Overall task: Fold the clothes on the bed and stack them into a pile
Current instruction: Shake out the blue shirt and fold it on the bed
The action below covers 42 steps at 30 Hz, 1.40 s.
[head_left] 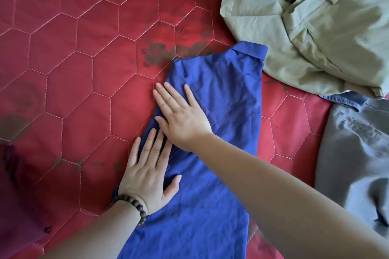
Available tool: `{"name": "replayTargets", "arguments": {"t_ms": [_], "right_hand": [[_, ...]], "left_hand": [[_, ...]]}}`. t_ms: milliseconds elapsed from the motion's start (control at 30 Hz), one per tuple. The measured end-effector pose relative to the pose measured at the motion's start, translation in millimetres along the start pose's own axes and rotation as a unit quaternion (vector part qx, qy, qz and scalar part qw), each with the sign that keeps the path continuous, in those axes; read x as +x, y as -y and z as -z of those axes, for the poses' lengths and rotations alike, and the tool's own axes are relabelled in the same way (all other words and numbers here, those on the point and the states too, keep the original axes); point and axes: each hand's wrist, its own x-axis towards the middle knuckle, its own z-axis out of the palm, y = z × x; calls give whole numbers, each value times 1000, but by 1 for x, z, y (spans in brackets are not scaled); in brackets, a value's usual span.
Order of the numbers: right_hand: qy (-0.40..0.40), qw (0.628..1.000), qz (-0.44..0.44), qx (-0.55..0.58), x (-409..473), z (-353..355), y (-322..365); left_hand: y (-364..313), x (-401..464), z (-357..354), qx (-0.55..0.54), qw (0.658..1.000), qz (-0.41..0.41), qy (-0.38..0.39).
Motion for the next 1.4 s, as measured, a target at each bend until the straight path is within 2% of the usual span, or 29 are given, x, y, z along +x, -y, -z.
{"name": "replayTargets", "arguments": {"t_ms": [33, 100, 167, 233, 267, 333, 400, 467, 533, 600, 633, 667, 733, 800, 867, 933, 1067, 1133, 1200, 1300, 1400], "right_hand": [[8, 1000, -16, 0, -3, -1, -8], [1, 995, -102, 1, -6, 1, -35], [-9, 978, -209, -13, -10, 6, -66], [-35, 961, -272, -32, -19, 12, -86], [-63, 959, -273, -31, -25, 14, -84], [-106, 971, -214, 6, -40, 13, -56], [-75, 989, -127, 29, -65, 1, -20], [-34, 992, -122, 14, -94, -8, -14], [-28, 973, -228, 6, -115, -10, -39], [-34, 938, -344, -11, -132, -6, -65], [-48, 927, -371, -12, -137, -4, -68], [-66, 926, -372, -7, -138, -3, -60], [-100, 943, -318, 10, -135, -4, -15], [-95, 965, -241, 45, -131, -13, 44], [-75, 971, -212, 84, -135, -21, 84], [-65, 963, -248, 89, -147, -28, 88], [-42, 923, -379, 60, -199, -33, 50], [-32, 913, -402, 59, -225, -29, 42], [-38, 914, -401, 55, -243, -24, 47], [-76, 929, -358, 62, -243, -18, 77], [-56, 953, -283, 96, -226, -25, 131]], "left_hand": [[0, 0, 0, 0, 1000, -1, -3], [1, 0, -1, -1, 1000, -6, -8], [1, -1, -2, 1, 1000, -8, -15], [1, -1, -3, 3, 1000, -7, -15], [1, 0, -3, 5, 1000, -7, -12], [1, 0, -3, 9, 1000, -6, -12], [1, 0, -3, 14, 1000, -5, -16], [1, 0, -3, 15, 1000, -6, -22], [1, 0, -4, 19, 999, -9, -27], [1, 0, -4, 25, 999, -8, -28], [0, 0, -4, 27, 999, -7, -28], [0, 0, -4, 28, 999, -7, -28], [0, -1, -4, 29, 999, -7, -32], [0, -2, -4, 30, 999, -5, -30], [0, -2, -5, 35, 999, -6, -33], [1, -2, -6, 32, 999, -4, -38], [0, -3, -3, 32, 999, -12, -33], [0, -2, 2, 30, 999, -20, -22], [1, -3, 9, 17, 1000, -18, -6], [-6, -27, 14, 14, 999, -14, -37], [-28, -83, -4, 8, 995, -92, -40]]}}
